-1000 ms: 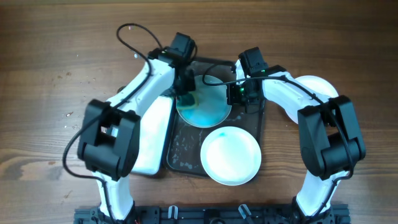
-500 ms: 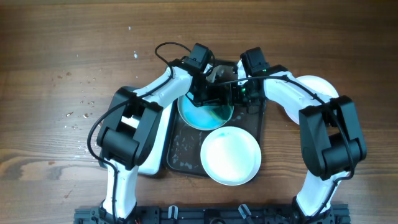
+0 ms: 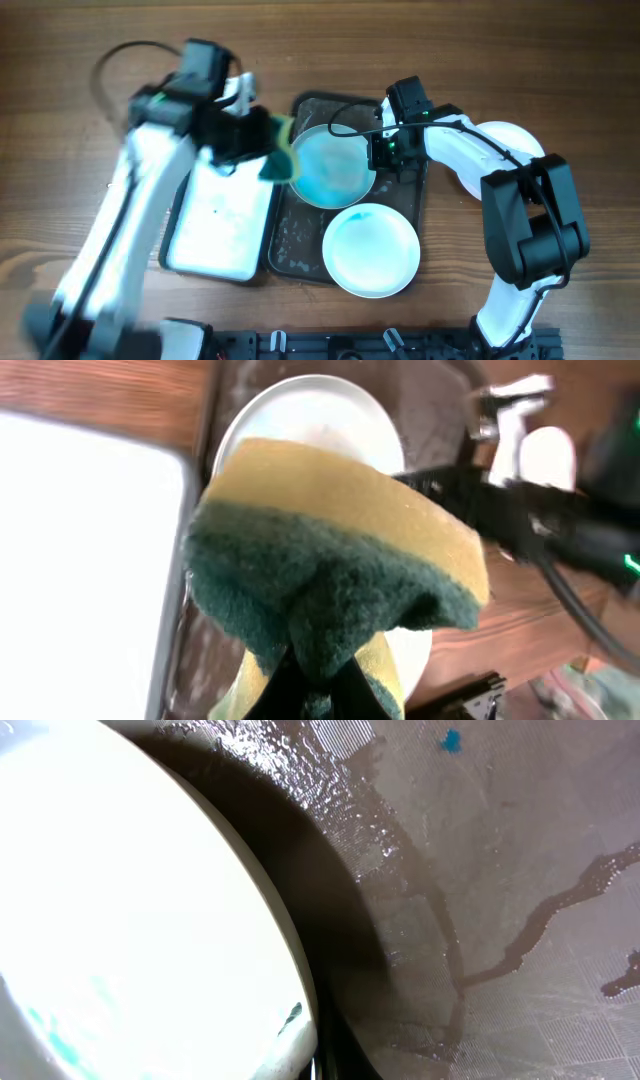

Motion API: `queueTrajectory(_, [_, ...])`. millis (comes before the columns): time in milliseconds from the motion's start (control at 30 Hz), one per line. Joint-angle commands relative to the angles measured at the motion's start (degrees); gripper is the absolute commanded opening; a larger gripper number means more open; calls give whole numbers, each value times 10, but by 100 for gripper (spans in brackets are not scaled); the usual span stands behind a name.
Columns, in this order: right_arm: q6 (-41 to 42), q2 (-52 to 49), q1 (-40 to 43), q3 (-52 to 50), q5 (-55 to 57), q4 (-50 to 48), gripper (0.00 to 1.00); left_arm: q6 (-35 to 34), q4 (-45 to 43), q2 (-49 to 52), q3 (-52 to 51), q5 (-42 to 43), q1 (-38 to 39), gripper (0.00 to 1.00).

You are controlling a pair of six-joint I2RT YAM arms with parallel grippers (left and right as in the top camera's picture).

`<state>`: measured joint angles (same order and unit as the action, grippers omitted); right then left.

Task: Clean dirty plates on tray and stack at the side
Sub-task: 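Return the sponge to the basin with the left gripper, then lift the plate with the right gripper and dip it into the basin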

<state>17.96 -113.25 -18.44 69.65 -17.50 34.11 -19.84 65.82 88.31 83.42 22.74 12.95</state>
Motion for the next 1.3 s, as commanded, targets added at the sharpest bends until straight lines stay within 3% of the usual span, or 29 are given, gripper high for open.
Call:
queueTrajectory(0, [1,-30,0,-26,57,24,8,-112,103,-107,1,-194,-3,4])
queueTrajectory(67, [0,-28,0,-22,57,34,17,-161,141,-131,-5,-261,-3,4])
queueTrajectory(200, [-26,15,0,-3,58,73,20,-228,143,-163,-78,-298,-3,4])
queueTrajectory(400, [-34,135,0,-3,59,104,28,-276,-46,-152,-309,-299,-22,13])
queueTrajectory(467, [-34,134,0,-3,59,104,34,-274,-68,-143,-332,-299,-41,13])
queueTrajectory(600, [-33,120,0,-24,59,77,40,-217,-96,-139,-332,-290,-69,16])
queueTrajectory(733, [-35,89,0,-30,59,45,44,-76,-106,-147,-305,-168,-76,22])
queueTrajectory(833, [-33,68,0,-30,59,27,45,-58,-80,-165,-269,-118,-77,30])
queueTrajectory(933, [-29,44,0,-30,35,11,43,-58,-44,-210,-216,-114,-77,36])
queueTrajectory(1033, [-30,26,0,-30,37,7,40,-59,-26,-263,-181,-114,-77,49])
queueTrajectory(1067, [-30,15,0,-30,38,6,40,-59,-25,-284,-174,-114,-77,61])
queueTrajectory(1133, [-29,-6,0,-30,37,7,38,-59,-26,-323,-168,-114,-77,98])
queueTrajectory(1200, [-30,-17,0,-30,19,9,4,-59,-24,-368,-168,-117,-76,100])
queueTrajectory(1267, [-29,-3,0,-21,0,25,4,-59,-16,-399,-168,-119,-77,100])
